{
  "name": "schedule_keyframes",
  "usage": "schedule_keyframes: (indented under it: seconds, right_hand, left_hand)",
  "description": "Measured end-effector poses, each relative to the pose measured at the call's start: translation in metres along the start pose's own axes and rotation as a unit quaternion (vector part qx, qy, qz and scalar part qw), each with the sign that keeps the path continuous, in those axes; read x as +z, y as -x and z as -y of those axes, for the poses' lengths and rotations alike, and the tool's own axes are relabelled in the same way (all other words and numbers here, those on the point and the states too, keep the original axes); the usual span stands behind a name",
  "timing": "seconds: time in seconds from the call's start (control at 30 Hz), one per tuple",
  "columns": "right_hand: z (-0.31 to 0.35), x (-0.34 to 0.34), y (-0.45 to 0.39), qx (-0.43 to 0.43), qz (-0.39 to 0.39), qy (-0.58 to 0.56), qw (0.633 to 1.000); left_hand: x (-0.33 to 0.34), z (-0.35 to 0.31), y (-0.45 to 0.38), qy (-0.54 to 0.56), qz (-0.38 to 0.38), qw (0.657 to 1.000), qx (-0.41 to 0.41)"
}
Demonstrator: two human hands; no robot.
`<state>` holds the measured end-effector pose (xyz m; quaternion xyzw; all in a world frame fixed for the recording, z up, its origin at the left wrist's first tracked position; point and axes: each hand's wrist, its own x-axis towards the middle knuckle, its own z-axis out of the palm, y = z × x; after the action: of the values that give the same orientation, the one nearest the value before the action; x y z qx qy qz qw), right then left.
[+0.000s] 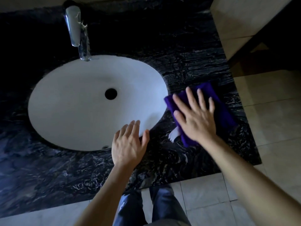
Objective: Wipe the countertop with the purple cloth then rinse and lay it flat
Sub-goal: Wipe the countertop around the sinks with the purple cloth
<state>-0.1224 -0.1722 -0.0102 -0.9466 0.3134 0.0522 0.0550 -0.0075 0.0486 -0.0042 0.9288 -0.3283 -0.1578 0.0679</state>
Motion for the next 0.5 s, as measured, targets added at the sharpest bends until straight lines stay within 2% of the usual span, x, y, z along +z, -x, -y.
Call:
schedule_keyframes:
  seconds: [0.13, 0.23, 0.4, 0.5]
  right_hand:
    - [-0.022, -0.007, -0.037, 0.03, 0.006, 0.002, 1.0]
    - [0.005, -0.002, -0.002, 0.042, -0.014, 0.013, 0.999]
    - [0.077, 0.014, 0.11, -0.062, -0.006, -0.013, 0.998]
    - [0.081, 0.016, 0.121, -0.079, 0.007, -0.018, 0.997]
  left_hand:
    - [-0.002, -0.004, 0.0, -0.007, 0.002, 1.0, -0.007]
    - [-0.004, -0.005, 0.0, -0.005, 0.015, 1.0, -0.009]
    - [-0.006, -0.006, 0.0, -0.021, 0.039, 0.999, -0.009]
    - [-0.006, -0.005, 0.001, -0.018, 0.032, 0.999, -0.001]
